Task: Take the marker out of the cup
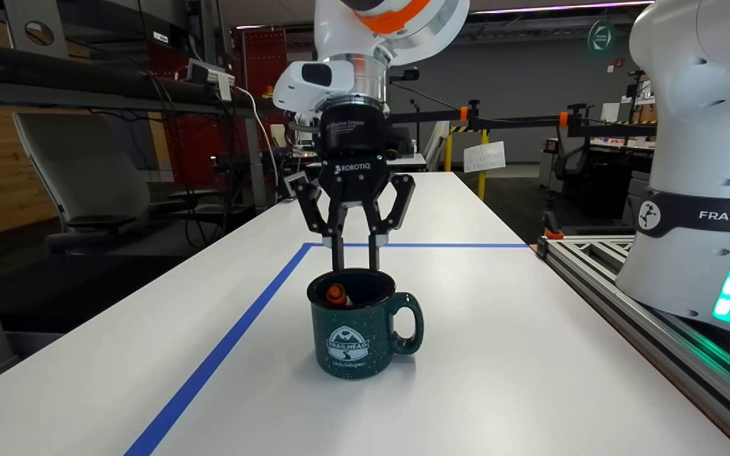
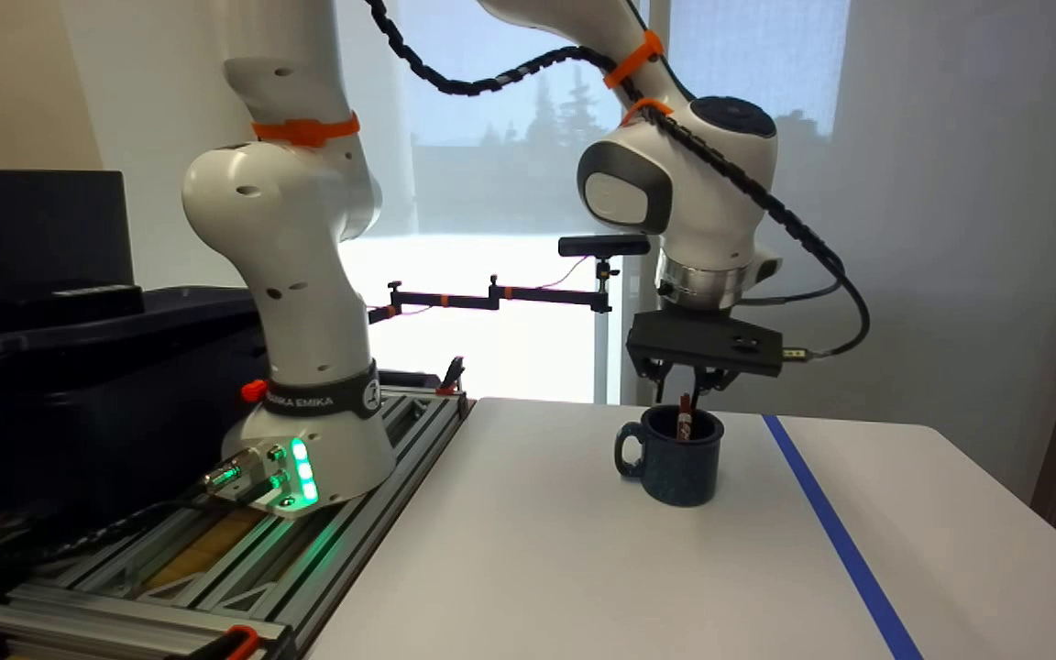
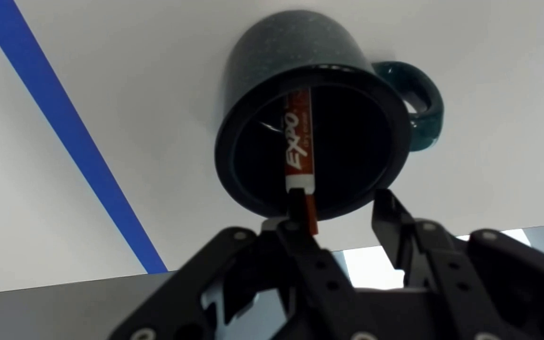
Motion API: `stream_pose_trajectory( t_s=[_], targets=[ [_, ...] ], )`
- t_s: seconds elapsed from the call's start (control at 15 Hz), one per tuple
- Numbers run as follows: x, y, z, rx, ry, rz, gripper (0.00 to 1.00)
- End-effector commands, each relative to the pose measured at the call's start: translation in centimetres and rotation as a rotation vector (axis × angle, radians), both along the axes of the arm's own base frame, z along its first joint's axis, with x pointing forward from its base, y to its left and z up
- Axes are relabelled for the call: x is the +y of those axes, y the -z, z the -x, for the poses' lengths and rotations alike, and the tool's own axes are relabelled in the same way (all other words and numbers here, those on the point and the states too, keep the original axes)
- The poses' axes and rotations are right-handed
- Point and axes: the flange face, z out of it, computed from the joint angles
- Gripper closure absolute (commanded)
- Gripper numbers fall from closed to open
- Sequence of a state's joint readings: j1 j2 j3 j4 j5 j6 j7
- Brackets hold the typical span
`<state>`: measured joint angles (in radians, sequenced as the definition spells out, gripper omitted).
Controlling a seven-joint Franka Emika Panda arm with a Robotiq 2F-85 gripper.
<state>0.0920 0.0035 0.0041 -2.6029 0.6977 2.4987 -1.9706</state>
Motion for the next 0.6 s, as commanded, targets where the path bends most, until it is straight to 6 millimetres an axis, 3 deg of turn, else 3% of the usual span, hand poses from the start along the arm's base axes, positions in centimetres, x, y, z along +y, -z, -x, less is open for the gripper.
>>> stream_pose_trajectory(
  t_s=[0.0, 0.33, 0.53],
  targets=[
    [0.1, 0.8, 0.1, -0.027, 0.0, 0.0, 0.59],
    [0.2, 1.7, 0.0, -0.047, -0.006, -0.005, 0.57],
    [0.3, 2.1, 0.0, -0.063, -0.008, -0.015, 0.64]
  ],
)
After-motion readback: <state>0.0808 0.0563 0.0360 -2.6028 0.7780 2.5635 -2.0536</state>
